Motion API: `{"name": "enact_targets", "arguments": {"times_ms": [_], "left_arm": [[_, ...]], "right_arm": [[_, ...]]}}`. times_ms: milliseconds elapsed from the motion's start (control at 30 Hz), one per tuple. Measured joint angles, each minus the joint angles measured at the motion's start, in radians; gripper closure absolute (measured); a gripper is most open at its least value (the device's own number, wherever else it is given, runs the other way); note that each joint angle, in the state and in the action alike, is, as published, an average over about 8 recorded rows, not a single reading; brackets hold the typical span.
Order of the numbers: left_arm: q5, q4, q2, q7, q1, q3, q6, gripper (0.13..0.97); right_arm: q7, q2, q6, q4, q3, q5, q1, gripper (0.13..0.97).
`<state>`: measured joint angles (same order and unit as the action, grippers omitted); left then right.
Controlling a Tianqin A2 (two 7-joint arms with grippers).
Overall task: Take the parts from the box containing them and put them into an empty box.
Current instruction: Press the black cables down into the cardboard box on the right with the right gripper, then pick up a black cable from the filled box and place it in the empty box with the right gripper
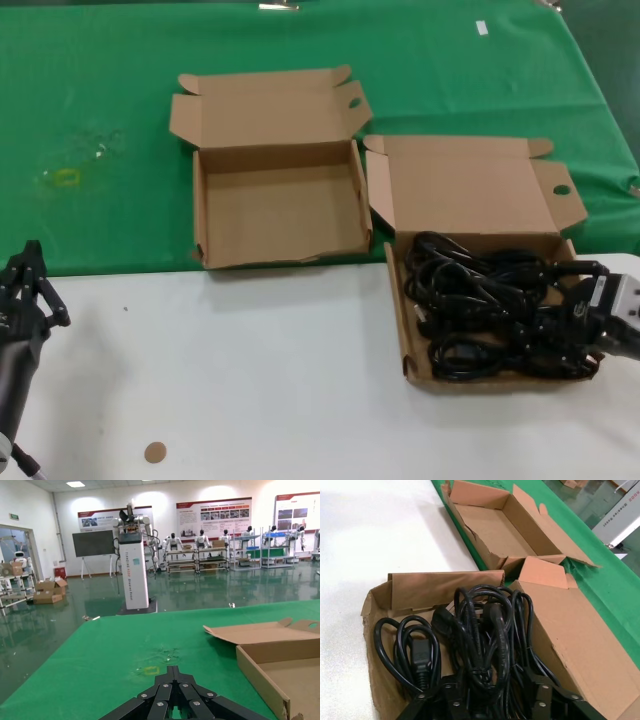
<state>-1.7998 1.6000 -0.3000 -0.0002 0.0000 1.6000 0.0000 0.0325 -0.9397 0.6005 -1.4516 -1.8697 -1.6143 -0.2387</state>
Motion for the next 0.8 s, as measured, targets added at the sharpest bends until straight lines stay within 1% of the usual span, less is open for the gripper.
{"name": "enact_targets", "arguments": {"times_ms": [33,167,433,733,800], "left_arm": [[0.0,0.0,0.0,0.0,0.0,0.0,0.0,0.953],[0.0,0.0,0.0,0.0,0.0,0.0,0.0,0.953],[0.0,0.0,0.0,0.0,0.0,0.0,0.0,0.953],[0.0,0.0,0.0,-0.001,0.0,0.0,0.0,0.953],[0.0,0.0,0.0,-0.001,0.0,0.0,0.0,0.953]], "right_arm": [[0.0,0.002,0.002,0.0,0.001,0.002,0.0,0.607],[0.001,0.009,0.011,0.0,0.005,0.012,-0.003,0.607],[0.001,0.019,0.026,-0.001,0.015,0.026,-0.01,0.785],[0.017,0.005,0.027,-0.031,0.04,0.038,-0.01,0.85],[0.025,-0.002,0.025,-0.043,0.047,0.042,-0.009,0.85]]}}
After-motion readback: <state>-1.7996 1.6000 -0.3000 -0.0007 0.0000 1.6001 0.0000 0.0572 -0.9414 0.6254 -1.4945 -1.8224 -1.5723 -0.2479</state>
